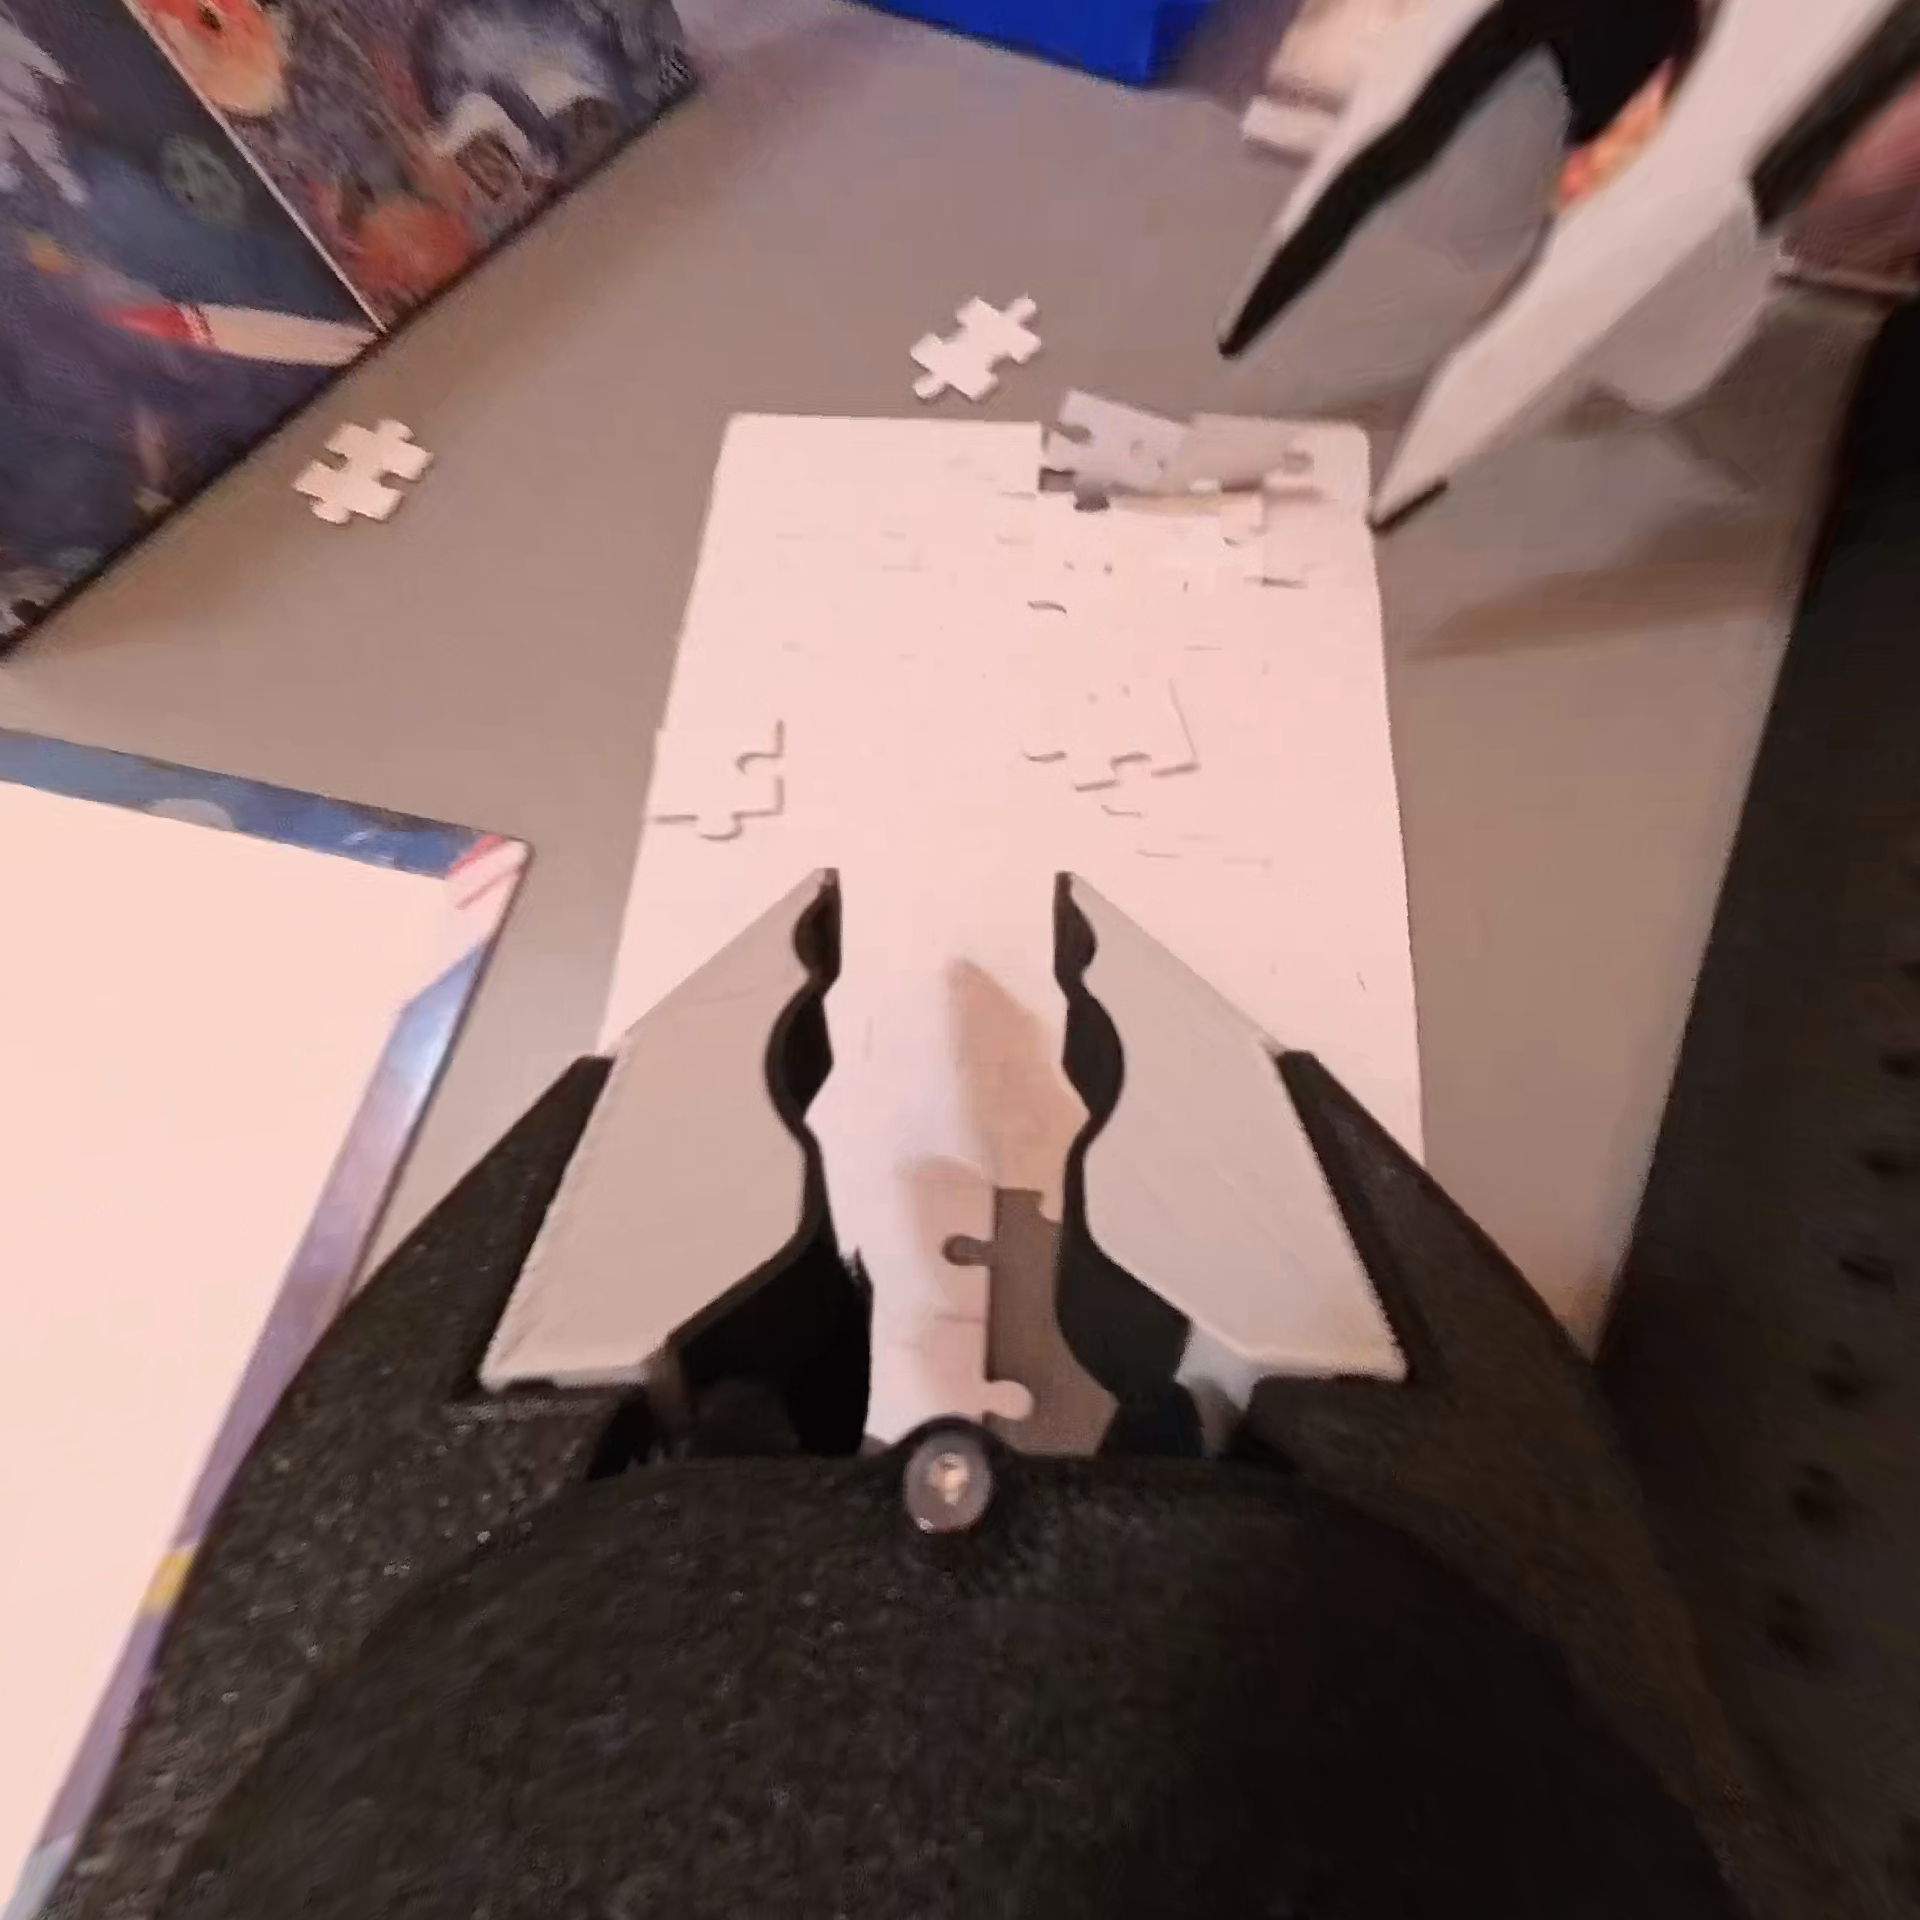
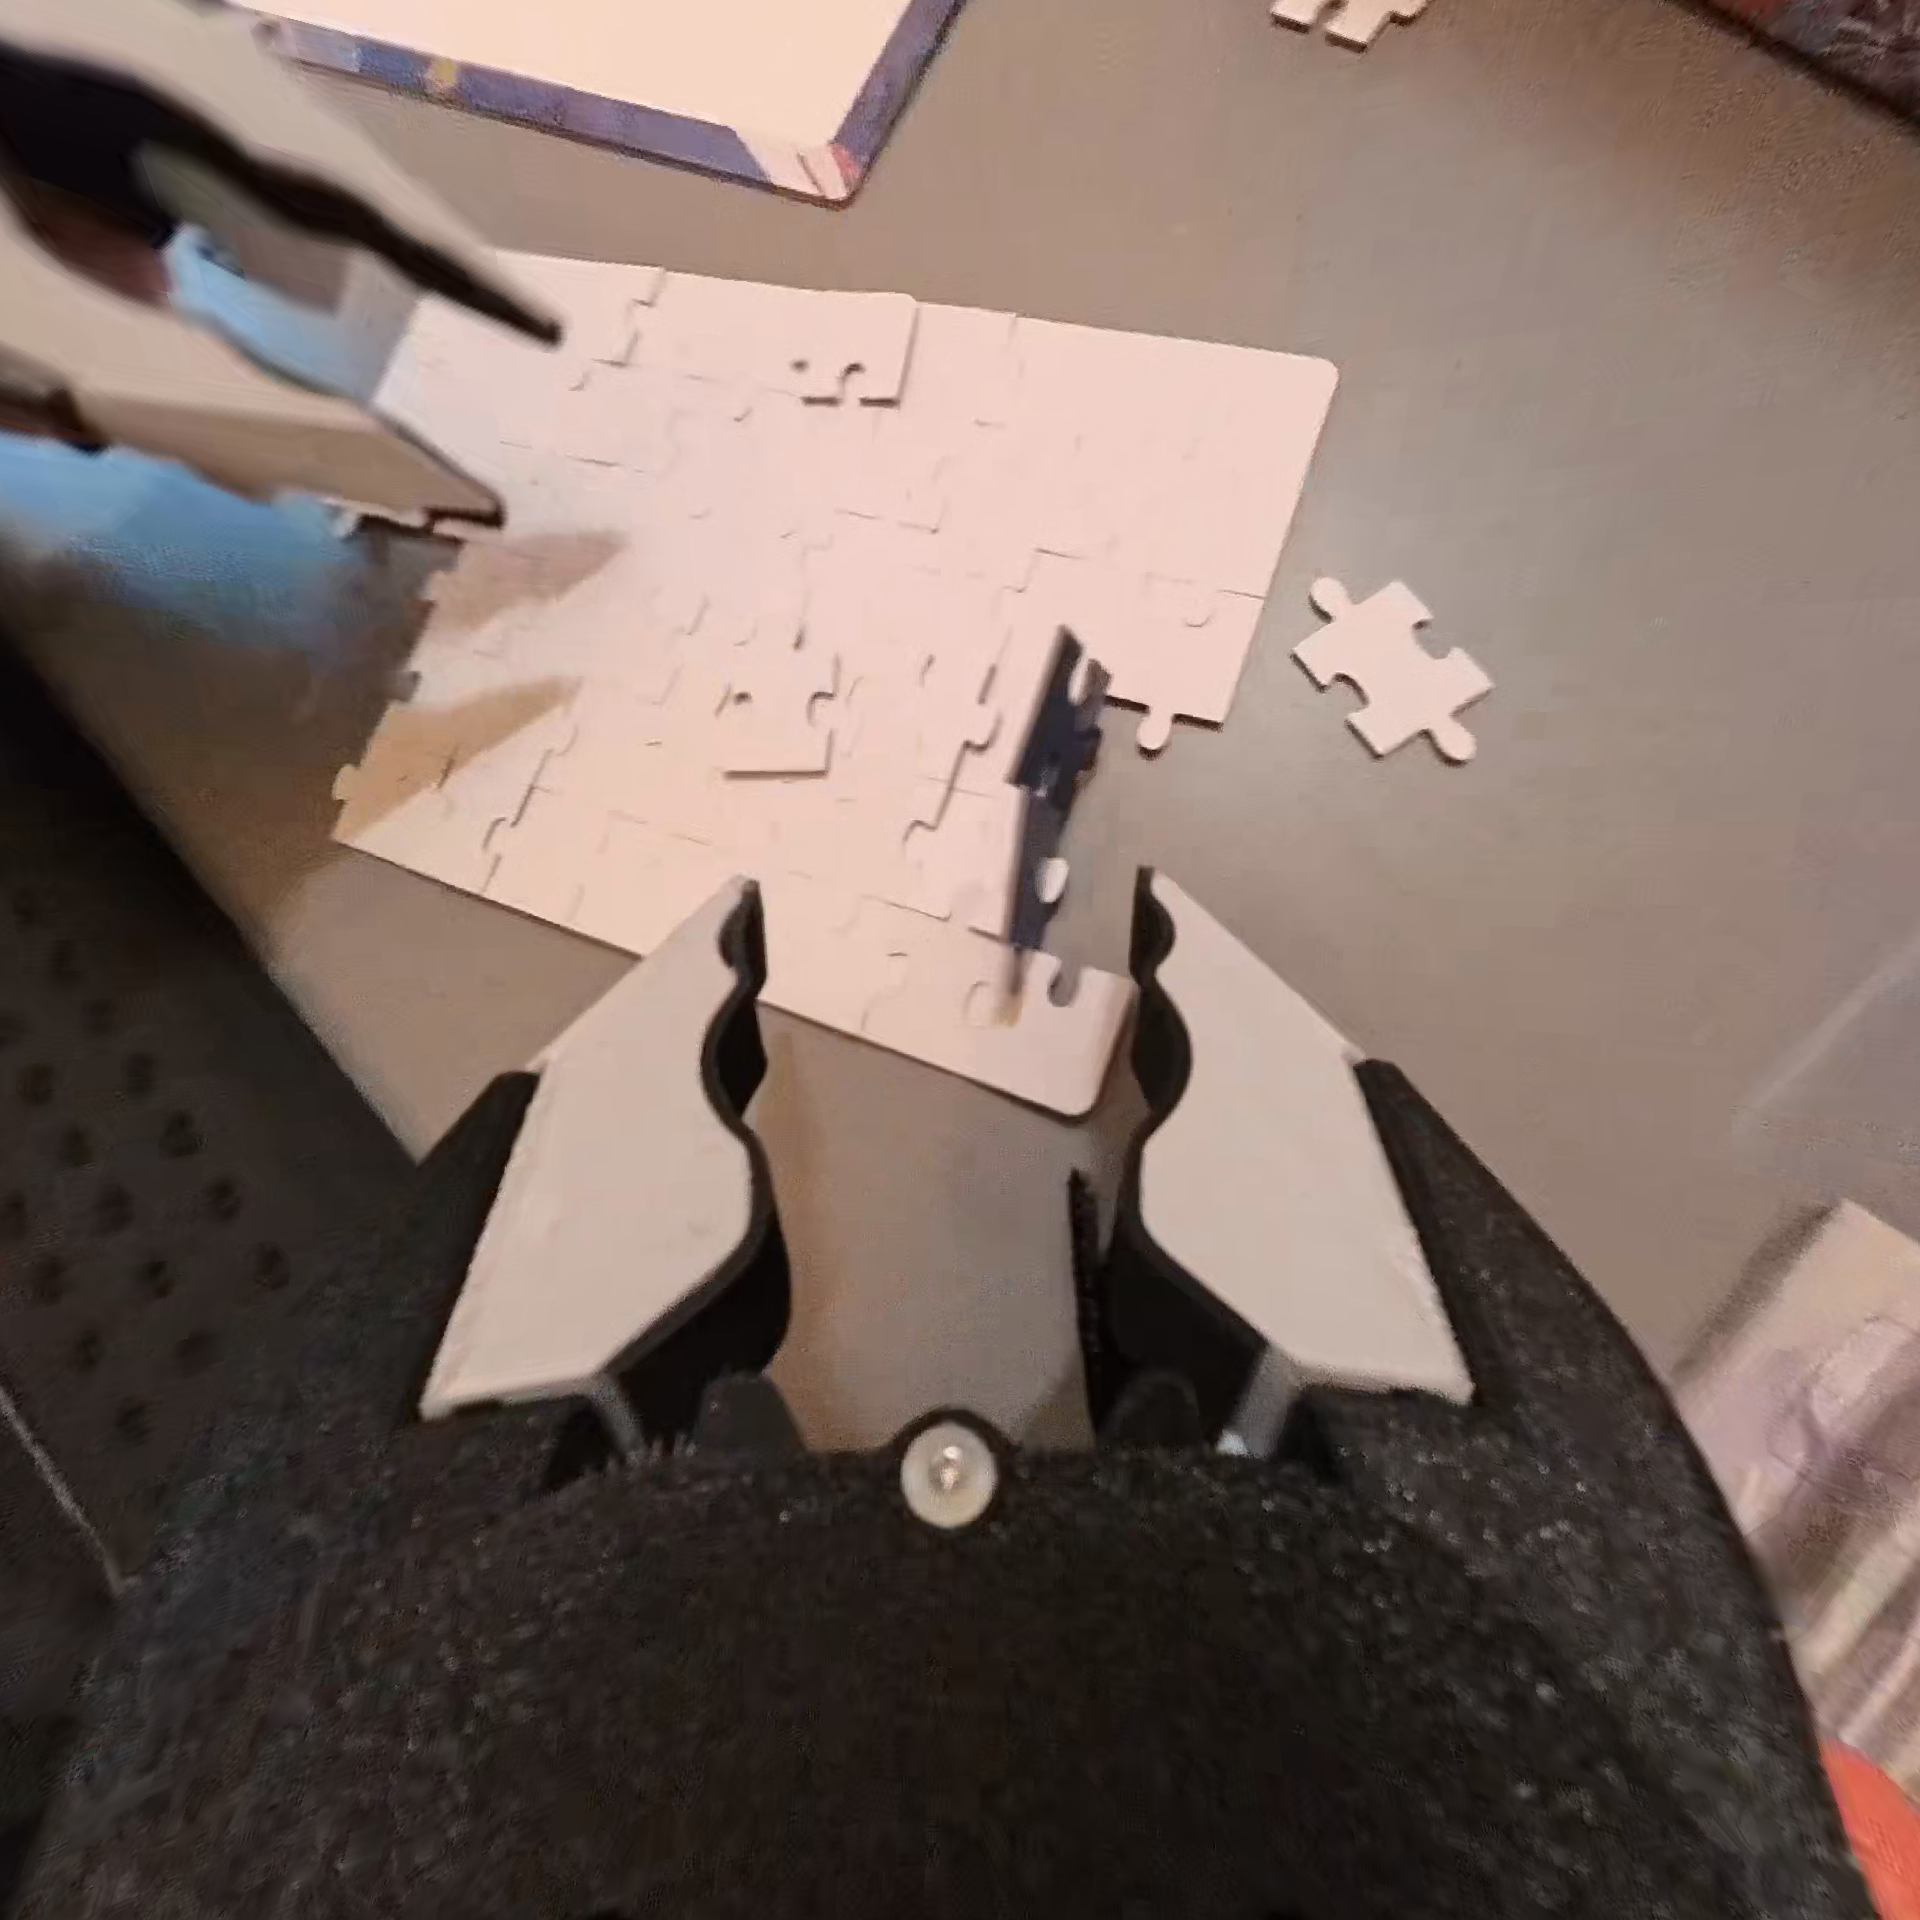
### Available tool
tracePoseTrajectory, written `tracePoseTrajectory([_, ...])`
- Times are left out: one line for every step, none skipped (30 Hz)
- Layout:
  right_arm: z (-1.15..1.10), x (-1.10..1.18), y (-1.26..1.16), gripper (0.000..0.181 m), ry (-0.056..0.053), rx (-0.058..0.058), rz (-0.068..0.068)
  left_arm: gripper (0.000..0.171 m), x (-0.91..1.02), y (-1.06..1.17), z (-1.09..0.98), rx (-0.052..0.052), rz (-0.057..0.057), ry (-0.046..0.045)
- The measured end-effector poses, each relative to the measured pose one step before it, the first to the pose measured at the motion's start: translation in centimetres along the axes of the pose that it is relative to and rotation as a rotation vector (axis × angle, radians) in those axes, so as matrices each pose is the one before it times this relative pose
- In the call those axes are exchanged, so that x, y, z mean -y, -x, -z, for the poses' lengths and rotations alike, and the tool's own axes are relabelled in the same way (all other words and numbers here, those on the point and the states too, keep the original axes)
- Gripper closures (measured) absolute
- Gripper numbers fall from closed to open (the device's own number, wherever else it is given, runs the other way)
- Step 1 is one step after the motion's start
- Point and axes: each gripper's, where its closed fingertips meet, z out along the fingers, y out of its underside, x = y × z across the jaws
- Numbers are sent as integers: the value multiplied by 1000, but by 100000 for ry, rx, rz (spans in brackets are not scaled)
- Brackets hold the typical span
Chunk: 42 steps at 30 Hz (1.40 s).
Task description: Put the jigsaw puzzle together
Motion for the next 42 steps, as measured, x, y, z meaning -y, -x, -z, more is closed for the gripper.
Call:
tracePoseTrajectory([-378, 228, 306, 113, -2560, -134, 1580, 119, 921, 1266, 100, -419, 2109, -1357])
tracePoseTrajectory([-699, 98, -1064, 116, -576, -7356, 1544, 107, 490, 1050, -460, -1978, 2165, 1737])
tracePoseTrajectory([-872, -179, -1345, 116, 2720, -8215, 2030, 94, -42, 744, -1023, -3760, 1759, 5369])
tracePoseTrajectory([-929, -256, -574, 118, 3778, -3729, 1228, 79, -374, 453, -1303, -4564, 1311, 7308])
tracePoseTrajectory([-615, 7, 536, 127, 2051, 3141, 509, 70, -459, 431, -1366, -3455, 1057, 7553])
tracePoseTrajectory([-120, 581, 738, 143, -1676, 4918, -2368, 72, -128, 638, -1132, 72, -151, 5152])
tracePoseTrajectory([-76, 267, 591, 163, -77, 4344, -2108, 74, 733, 547, -483, 2637, -2556, -854])
tracePoseTrajectory([-226, 94, 104, 169, 595, 1601, -2311, 69, 368, -54, -348, -227, -1128, 1062])
tracePoseTrajectory([-117, 132, 728, 169, -358, 5686, -4030, 67, -22, -424, -385, -1382, -815, 2239])
tracePoseTrajectory([-50, 380, 1738, 171, -2149, 12764, -4901, 65, -104, -262, -346, 1087, -3463, 662])
tracePoseTrajectory([111, 567, 2058, 166, -3757, 14621, -5008, 62, 17, -357, -179, 152, -2666, -974])
tracePoseTrajectory([373, 1042, 2436, 176, -6313, 16977, -2281, 65, 129, -102, -42, 222, -156, -1589])
tracePoseTrajectory([530, 1416, 1629, 180, -8549, 11285, -2716, 67, 36, 98, 38, 625, 387, -1213])
tracePoseTrajectory([604, 1380, 865, 176, -7439, 6020, -2203, 74, -1, 165, 91, 425, 250, -648])
tracePoseTrajectory([580, 1246, 452, 169, -6242, 3260, -1086, 96, 25, 235, 232, 136, 417, -376])
tracePoseTrajectory([469, 859, -696, 161, -3700, -3922, -407, 136, 58, 186, 310, -656, 53, -671])
tracePoseTrajectory([351, 277, -1874, 150, 192, -11070, 1152, 171, 76, 42, 196, -1415, -615, -1052])
tracePoseTrajectory([58, -154, -2126, 141, 2995, -12204, 3424, 171, -103, 185, -53, 70, -286, -189])
tracePoseTrajectory([-301, -565, -1873, 139, 5102, -10324, 4550, 171, 23, 177, -124, 591, 360, -950])
tracePoseTrajectory([-616, -956, -1535, 132, 7383, -8677, 4150, 171, 143, 6, -79, -244, 162, -1048])
tracePoseTrajectory([-847, -1045, -837, 122, 8189, -5371, 4437, 171, 87, -62, -61, 63, -803, -145])
tracePoseTrajectory([-814, -826, -251, 115, 7335, -2635, 6896, 171, 64, -64, -25, 526, -1129, 235])
tracePoseTrajectory([-339, -175, -325, 119, 2029, -4652, 7356, 171, 108, -173, 74, 155, -916, -190])
tracePoseTrajectory([44, 126, -505, 112, -344, -5913, 6303, 171, 219, -377, 274, -763, -933, -1235])
tracePoseTrajectory([39, -381, -383, 111, 3348, -4178, 4277, 171, 147, -578, 580, -1399, -1133, -1260])
tracePoseTrajectory([-43, -547, 95, 114, 3662, -157, 2874, 171, 21, -575, 876, -671, -1148, -818])
tracePoseTrajectory([41, 12, 333, 111, -456, 788, 1635, 155, -233, -812, 1047, -1310, -1597, -355])
tracePoseTrajectory([17, -95, 459, 102, 239, 1849, 1008, 136, -778, -1187, 997, -2821, -2032, 1331])
tracePoseTrajectory([69, -106, 434, 96, 136, 1688, 616, 131, -1321, -1243, 710, -2395, -2653, 3161])
tracePoseTrajectory([55, -46, 416, 93, -294, 1492, -148, 131, -1479, -943, 346, -153, -2911, 3176])
tracePoseTrajectory([8, 45, 495, 89, -528, 1962, -771, 131, -1371, -794, 58, 843, -2253, 2338])
tracePoseTrajectory([-36, 56, 473, 90, -323, 1644, -522, 130, -1209, -669, -255, 748, -998, 2024])
tracePoseTrajectory([-71, 71, 680, 91, -159, 2320, -162, 133, -193, -341, -137, 958, 1832, -3180])
tracePoseTrajectory([-71, 37, 775, 87, 180, 1917, -294, 133, 150, -105, -73, 696, 3403, -4025])
tracePoseTrajectory([-106, -66, 241, 81, 540, -983, -172, 133, 9, -29, -86, 628, 2246, -1987])
tracePoseTrajectory([-114, -63, 296, 75, 620, -1143, 8, 133, 12, -1, -53, 848, 503, -800])
tracePoseTrajectory([-46, -17, 829, 61, 828, 2377, -519, 133, 16, 3, -26, 712, -13, 204])
tracePoseTrajectory([-29, -11, 623, 49, 222, 2608, -758, 133, 89, -6, -29, 605, -191, 381])
tracePoseTrajectory([95, 17, -93, 49, -714, -421, -1596, 133, 133, 14, -78, 756, -401, -158])
tracePoseTrajectory([212, 96, -28, 48, -1369, 1400, -2780, 133, 143, 25, -92, 714, -388, -575])
tracePoseTrajectory([307, 204, 127, 46, -2143, 3662, -4030, 133, 176, 204, -77, 1802, -263, -615])
tracePoseTrajectory([408, 184, 23, 46, -2183, 3268, -4129, 135, 233, 317, -112, 2686, -271, -567])
